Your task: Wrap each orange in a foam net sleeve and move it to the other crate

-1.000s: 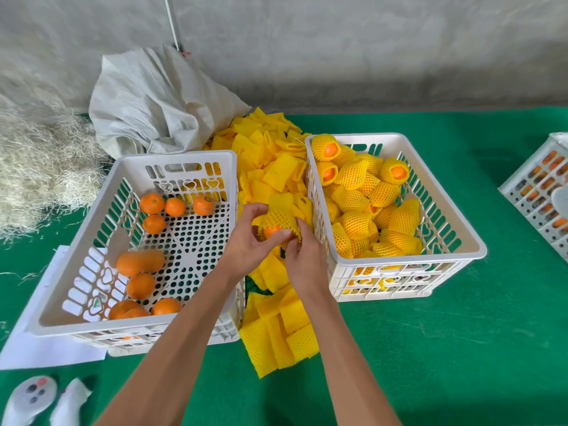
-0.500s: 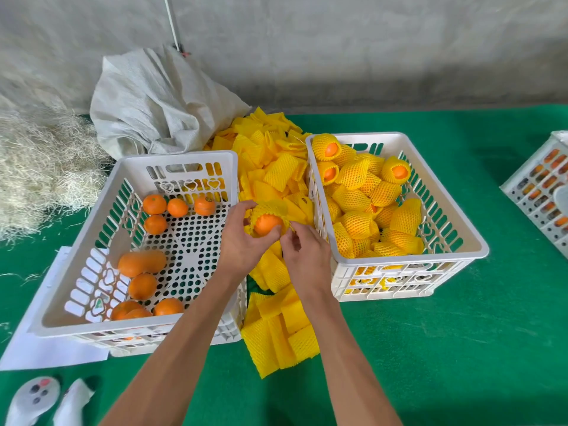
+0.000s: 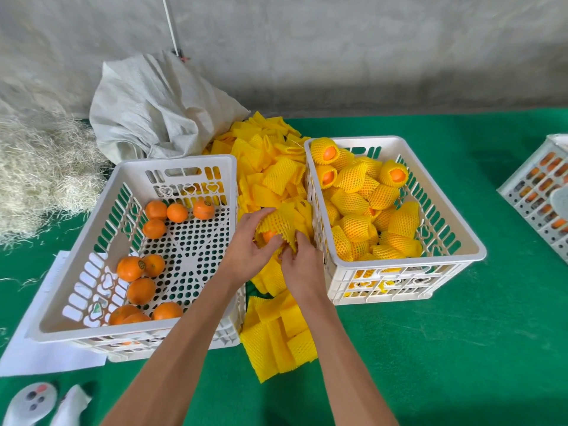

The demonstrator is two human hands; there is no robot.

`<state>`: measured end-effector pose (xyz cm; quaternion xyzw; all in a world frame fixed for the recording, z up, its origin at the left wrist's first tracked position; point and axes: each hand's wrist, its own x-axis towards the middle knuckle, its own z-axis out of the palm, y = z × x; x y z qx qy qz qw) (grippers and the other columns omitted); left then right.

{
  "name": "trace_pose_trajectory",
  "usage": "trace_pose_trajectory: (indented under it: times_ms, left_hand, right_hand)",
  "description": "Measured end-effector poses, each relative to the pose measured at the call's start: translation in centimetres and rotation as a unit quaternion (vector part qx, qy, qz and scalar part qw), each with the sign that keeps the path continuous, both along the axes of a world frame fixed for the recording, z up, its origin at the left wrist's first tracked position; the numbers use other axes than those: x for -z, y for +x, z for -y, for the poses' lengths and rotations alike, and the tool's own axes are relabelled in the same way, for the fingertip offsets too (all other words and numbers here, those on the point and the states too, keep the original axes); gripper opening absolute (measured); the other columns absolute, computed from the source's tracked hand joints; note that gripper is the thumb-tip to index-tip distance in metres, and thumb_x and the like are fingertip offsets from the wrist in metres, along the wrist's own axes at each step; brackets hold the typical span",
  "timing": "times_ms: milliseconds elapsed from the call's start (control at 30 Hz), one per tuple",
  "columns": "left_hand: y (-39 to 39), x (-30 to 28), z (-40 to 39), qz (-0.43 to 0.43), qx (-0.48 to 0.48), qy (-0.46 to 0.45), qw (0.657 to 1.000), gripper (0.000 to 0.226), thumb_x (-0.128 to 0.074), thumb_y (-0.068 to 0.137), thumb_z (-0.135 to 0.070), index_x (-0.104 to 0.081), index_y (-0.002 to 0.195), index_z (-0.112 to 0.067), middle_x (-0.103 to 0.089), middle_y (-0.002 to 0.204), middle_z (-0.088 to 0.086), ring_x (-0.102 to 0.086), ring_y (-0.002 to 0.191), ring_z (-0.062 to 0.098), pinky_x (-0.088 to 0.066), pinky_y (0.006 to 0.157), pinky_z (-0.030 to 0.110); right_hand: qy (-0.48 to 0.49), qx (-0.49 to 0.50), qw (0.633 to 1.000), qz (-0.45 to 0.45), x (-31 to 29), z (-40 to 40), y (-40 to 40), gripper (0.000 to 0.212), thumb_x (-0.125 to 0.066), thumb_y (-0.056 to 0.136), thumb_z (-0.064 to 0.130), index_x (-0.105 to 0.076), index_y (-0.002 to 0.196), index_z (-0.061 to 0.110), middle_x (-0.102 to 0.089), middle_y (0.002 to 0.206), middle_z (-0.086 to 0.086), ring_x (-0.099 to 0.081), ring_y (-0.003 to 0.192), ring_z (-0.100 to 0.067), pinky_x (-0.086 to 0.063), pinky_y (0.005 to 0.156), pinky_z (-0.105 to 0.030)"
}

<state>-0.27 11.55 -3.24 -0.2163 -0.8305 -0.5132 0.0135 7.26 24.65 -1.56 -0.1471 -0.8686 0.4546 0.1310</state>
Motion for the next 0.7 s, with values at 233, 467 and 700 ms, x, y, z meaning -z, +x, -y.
trace_pose_trajectory:
  times_ms: [233, 467, 700]
  left_hand:
    - [0.1, 0.2, -0.5, -0.011, 0.030, -0.062, 0.998, 0.074, -0.082, 0.088, -0.036, -0.044, 0.151, -0.023, -0.054, 0.143, -0.009, -0.049, 0.124, -0.006, -0.035, 0.097, 0.001]
    - [0.0, 0.1, -0.5, 0.003, -0.098, 0.006, 0.995, 0.063, -0.083, 0.081, -0.044, -0.050, 0.131, -0.027, -0.061, 0.115, -0.014, -0.057, 0.104, -0.012, -0.042, 0.077, 0.002]
    - [0.0, 0.0, -0.4, 0.027, -0.105, 0.065, 0.992, 0.069, -0.067, 0.085, -0.055, -0.038, 0.147, -0.043, -0.064, 0.115, -0.019, -0.062, 0.100, -0.005, -0.048, 0.074, 0.010]
  right_hand:
    - [0.037, 0.005, 0.999, -0.009, -0.1, -1.3, 0.1, 0.043, -0.048, 0.107, 0.016, -0.049, 0.149, 0.006, -0.064, 0.135, -0.015, -0.061, 0.122, -0.031, -0.050, 0.101, -0.043]
    - [0.088, -0.041, 0.995, -0.026, -0.7, -0.6, 0.3, 0.041, -0.048, 0.107, 0.020, -0.054, 0.146, 0.008, -0.068, 0.130, -0.012, -0.063, 0.117, -0.028, -0.052, 0.098, -0.041]
    - [0.005, 0.017, 1.000, -0.024, -0.8, 0.6, 0.3, 0.044, -0.054, 0.104, 0.030, -0.052, 0.145, 0.016, -0.071, 0.118, -0.006, -0.068, 0.099, -0.019, -0.051, 0.077, -0.027]
